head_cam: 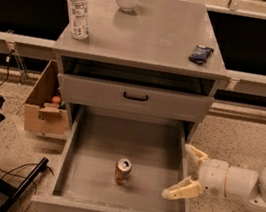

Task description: Pick orange can from middle drawer and place on counter

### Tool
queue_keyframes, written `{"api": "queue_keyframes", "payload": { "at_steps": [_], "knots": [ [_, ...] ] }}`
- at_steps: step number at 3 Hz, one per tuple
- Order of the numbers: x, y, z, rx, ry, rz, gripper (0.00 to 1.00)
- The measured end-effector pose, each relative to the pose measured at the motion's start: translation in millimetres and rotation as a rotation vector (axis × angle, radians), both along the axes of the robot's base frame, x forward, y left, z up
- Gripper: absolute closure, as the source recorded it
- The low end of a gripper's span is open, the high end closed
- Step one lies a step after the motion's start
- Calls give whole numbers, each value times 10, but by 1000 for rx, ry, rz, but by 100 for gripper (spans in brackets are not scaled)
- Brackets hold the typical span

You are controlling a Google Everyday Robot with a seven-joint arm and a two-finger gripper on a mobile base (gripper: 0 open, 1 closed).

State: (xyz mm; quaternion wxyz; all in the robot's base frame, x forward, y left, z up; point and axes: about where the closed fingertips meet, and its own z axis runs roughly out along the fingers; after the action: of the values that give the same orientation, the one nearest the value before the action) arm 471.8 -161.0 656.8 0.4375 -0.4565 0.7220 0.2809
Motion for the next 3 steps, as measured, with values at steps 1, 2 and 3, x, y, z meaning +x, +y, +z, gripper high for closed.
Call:
{"api": "queue_keyframes", "payload": {
  "at_steps": [1,2,3],
  "knots": [
    [310,93,-316,71,-3,4,0],
    [656,226,-800,138,-3,25,0],
    [943,314,-1253,166,-14,50,0]
  ]
}}
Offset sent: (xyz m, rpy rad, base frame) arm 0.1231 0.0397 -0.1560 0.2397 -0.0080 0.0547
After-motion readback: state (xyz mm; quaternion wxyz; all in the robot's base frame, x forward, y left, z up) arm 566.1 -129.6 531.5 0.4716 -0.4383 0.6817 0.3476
